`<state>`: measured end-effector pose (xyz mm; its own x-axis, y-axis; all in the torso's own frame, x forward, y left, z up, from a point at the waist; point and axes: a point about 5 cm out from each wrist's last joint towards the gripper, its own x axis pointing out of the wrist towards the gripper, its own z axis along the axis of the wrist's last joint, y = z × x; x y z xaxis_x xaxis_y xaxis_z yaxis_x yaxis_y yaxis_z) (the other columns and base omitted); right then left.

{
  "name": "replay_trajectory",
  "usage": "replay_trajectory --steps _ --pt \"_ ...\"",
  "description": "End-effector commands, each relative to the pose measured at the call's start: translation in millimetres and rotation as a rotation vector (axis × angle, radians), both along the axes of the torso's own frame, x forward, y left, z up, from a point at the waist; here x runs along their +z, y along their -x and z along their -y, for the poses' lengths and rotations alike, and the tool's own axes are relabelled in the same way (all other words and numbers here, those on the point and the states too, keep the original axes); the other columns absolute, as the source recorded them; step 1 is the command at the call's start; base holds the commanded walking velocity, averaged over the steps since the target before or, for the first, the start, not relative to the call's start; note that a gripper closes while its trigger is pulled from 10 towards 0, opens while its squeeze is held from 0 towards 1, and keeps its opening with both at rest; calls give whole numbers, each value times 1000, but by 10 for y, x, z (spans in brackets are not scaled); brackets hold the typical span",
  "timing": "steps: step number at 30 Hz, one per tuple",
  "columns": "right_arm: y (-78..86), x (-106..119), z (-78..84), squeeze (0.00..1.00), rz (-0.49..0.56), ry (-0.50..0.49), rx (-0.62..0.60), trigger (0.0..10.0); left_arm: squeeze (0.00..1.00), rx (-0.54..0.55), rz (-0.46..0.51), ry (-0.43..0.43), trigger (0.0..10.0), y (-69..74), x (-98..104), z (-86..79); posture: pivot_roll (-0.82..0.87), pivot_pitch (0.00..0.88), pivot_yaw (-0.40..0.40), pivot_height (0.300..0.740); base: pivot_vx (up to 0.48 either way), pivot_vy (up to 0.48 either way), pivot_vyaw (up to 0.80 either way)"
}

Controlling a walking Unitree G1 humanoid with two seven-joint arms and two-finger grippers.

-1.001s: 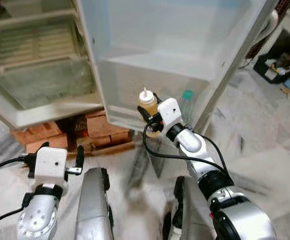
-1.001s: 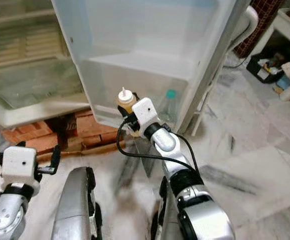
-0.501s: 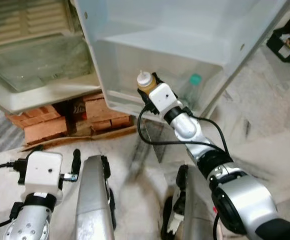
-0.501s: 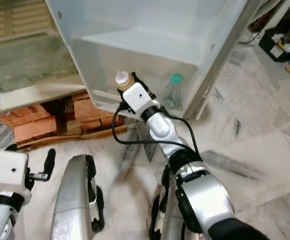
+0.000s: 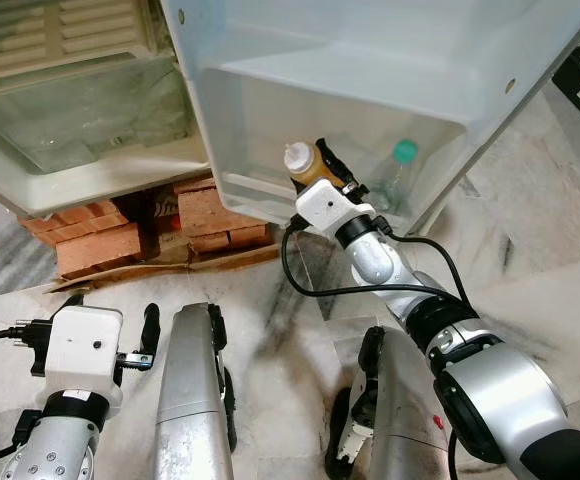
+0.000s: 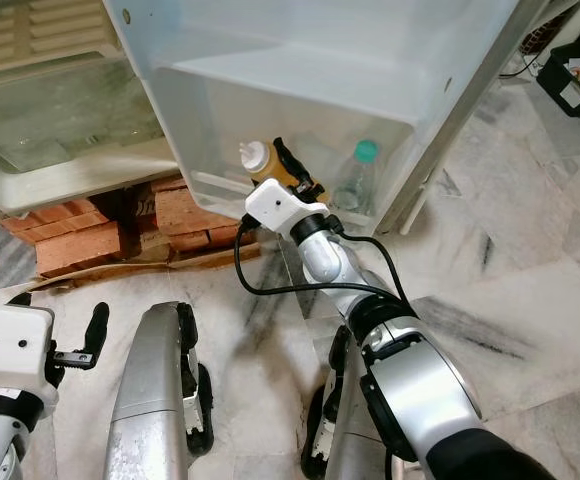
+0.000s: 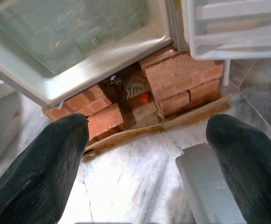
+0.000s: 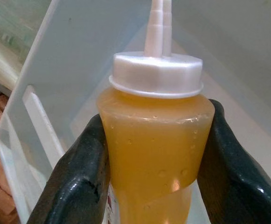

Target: Restocking fridge

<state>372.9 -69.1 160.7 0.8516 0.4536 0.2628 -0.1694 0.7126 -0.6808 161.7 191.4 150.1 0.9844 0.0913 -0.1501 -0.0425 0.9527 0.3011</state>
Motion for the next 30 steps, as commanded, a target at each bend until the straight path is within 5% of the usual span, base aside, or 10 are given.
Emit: replay_trajectory --steps 1,12,21,23,26,30 --pt "59 -308 86 0 -141 22 -41 10000 0 1 -17 -15 10000 52 7 -5 354 406 -29 549 0 0 0" --pt "25 -102 48 0 76 92 -73 10000 0 2 -12 -22 10000 39 36 -8 365 410 -23 549 0 0 0" --pt "25 -98 -49 0 58 49 -88 10000 0 -1 -39 -32 10000 183 84 -13 397 450 3 549 0 0 0" --pt "28 -144 -58 0 4 15 -97 10000 0 -6 -48 -32 10000 199 85 -15 399 451 7 549 0 0 0" --pt "14 -312 27 0 -218 -142 -158 10000 0 -18 -49 -29 10000 172 94 -3 397 458 11 549 0 0 0" --pt "21 -410 102 0 -306 -190 -189 10000 0 -25 -49 -26 10000 149 99 10 392 458 8 549 0 0 0"
